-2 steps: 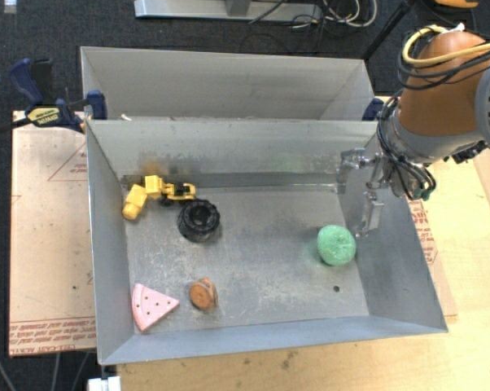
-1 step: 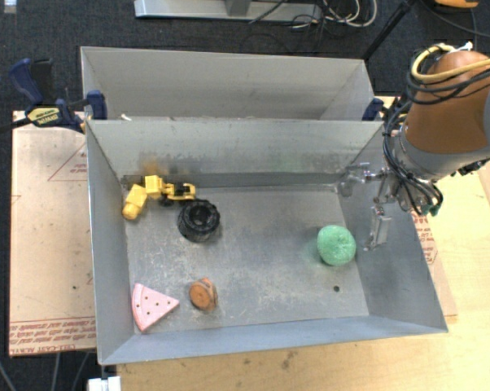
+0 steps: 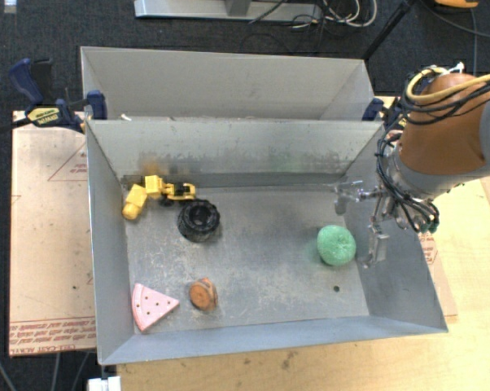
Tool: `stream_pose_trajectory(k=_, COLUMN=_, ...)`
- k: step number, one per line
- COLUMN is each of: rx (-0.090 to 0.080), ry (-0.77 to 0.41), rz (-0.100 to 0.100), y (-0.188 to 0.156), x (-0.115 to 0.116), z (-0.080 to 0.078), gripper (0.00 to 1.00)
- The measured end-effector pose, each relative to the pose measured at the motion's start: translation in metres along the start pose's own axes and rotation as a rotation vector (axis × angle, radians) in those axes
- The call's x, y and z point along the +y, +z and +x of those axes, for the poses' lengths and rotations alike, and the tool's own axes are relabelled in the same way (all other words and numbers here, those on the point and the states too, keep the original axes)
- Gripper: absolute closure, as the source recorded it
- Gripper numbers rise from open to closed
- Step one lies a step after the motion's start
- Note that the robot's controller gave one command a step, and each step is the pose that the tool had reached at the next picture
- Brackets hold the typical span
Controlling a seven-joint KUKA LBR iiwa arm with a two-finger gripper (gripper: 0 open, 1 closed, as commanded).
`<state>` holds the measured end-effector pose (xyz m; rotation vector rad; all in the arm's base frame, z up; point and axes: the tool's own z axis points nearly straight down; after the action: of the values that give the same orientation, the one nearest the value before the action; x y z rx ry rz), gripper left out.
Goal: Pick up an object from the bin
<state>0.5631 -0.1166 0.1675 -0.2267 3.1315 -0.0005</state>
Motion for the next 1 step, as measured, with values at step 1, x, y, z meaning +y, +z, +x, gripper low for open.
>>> stream_pose_trajectory(k=1, rx=-0.001, ry=0.197, rz=-0.001, y=0.0137, x=-0.003, z=-0.005, gripper=0.0)
